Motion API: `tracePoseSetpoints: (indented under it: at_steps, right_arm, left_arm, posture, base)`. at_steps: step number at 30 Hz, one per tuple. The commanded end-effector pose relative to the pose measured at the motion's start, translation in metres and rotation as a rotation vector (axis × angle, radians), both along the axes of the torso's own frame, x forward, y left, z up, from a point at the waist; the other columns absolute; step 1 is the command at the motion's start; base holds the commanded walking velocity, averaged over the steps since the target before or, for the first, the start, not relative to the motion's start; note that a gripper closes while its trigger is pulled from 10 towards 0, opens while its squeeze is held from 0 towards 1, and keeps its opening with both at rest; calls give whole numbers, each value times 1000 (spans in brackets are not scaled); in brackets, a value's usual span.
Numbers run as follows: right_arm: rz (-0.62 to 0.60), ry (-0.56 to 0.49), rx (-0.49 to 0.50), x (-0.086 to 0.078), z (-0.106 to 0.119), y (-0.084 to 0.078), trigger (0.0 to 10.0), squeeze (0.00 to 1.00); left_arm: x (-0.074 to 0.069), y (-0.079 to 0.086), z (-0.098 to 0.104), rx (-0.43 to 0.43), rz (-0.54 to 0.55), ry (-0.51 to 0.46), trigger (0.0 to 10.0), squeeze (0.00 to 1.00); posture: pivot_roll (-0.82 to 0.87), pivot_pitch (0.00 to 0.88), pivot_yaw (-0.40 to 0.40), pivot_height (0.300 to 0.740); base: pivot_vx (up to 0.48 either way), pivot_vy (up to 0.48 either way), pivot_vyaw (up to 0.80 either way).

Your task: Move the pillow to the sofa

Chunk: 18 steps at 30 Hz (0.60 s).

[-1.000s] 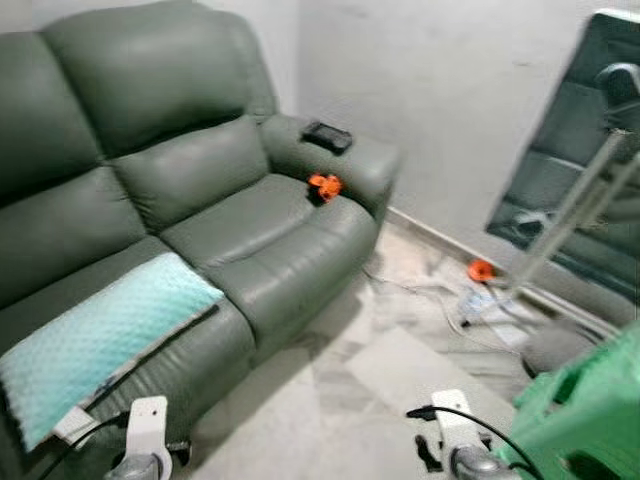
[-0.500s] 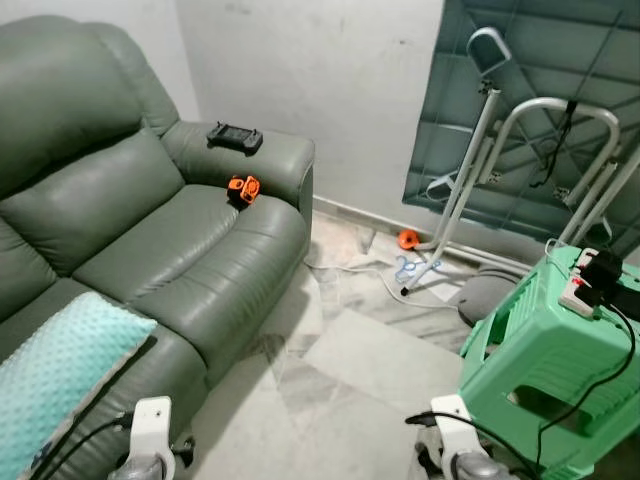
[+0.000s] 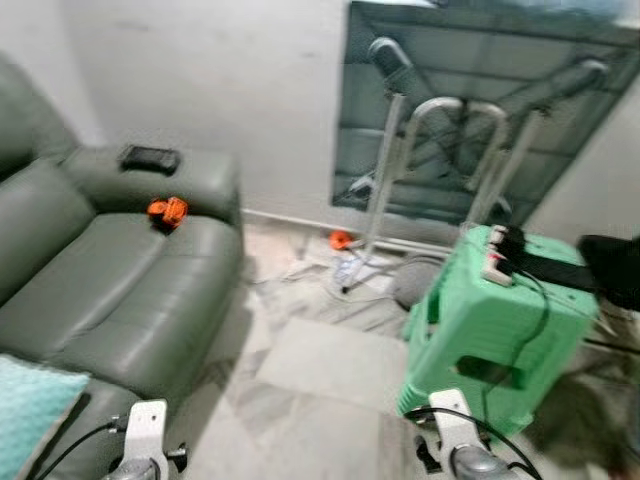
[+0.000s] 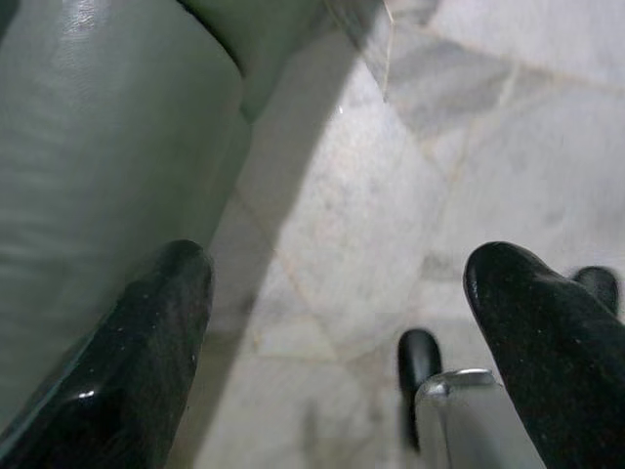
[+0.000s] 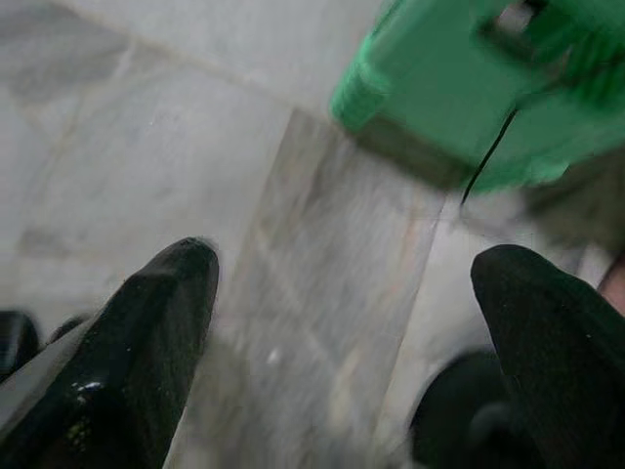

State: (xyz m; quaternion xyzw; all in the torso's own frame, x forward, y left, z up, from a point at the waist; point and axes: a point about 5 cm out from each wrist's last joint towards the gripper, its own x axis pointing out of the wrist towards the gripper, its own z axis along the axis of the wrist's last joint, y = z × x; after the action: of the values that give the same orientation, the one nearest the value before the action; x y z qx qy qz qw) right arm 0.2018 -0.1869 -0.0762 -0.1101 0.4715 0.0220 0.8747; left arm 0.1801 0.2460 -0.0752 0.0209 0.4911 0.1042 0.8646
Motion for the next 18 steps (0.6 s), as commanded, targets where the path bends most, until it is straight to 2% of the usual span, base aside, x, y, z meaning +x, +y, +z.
tracePoseSetpoints:
  at_steps: [1,18]
  right_arm:
    - [-1,3,-9,0,0,-3,10000,0]
    - [9,4,-12,1,1,-2,10000,0]
  left_arm:
    - [4,-2,2,-2,-16,-6,10000,0]
    - [5,-2,2,2,-27,-5,10000,0]
  posture:
    - [-80,0,21,740]
    - [-83,0,25,740]
  base:
    - [0,0,-763]
    - [0,0,-757]
